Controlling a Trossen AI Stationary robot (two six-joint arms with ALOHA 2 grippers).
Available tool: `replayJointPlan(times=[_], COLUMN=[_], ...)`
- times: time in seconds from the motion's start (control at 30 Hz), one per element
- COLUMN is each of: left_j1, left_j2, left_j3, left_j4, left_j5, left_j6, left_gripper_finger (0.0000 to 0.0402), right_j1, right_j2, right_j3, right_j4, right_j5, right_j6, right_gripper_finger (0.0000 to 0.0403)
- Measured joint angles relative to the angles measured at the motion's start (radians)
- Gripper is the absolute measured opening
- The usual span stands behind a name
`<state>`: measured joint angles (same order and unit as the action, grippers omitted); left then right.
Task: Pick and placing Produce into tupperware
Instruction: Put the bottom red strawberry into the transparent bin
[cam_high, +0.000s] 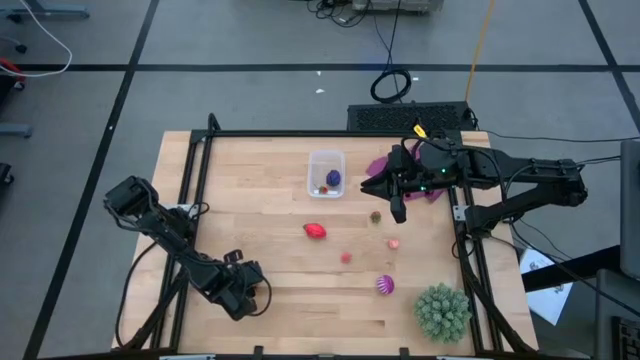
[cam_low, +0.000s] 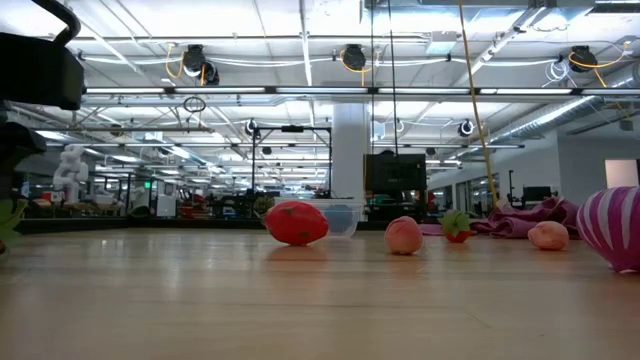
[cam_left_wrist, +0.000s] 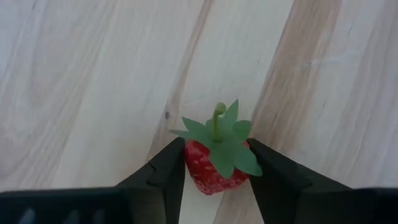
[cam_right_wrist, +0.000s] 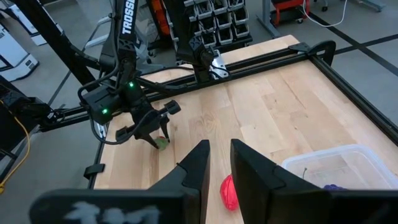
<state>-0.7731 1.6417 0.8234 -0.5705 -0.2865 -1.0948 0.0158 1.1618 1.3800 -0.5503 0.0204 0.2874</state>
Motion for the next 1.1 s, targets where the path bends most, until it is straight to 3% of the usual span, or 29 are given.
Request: replayJointPlan(times=[0.67,1.1], left_j1=[0.005,0.123], left_j2=[-0.013,-0.261], left_j3=[0.017,0.039], left_j4=[-0.016,-0.111], left_j5=[0.032,-0.017], left_j6=[-0.038,0.051], left_gripper_finger=[0.016,0.0161], right_j1=[0.0,0.0], right_j2=[0.0,0.0], right_j3=[0.0,0.0], right_j4=[0.0,0.001], right_j5=[0.0,0.0], right_j6=[0.0,0.0], right_gripper_finger=[0.0057,0.0057])
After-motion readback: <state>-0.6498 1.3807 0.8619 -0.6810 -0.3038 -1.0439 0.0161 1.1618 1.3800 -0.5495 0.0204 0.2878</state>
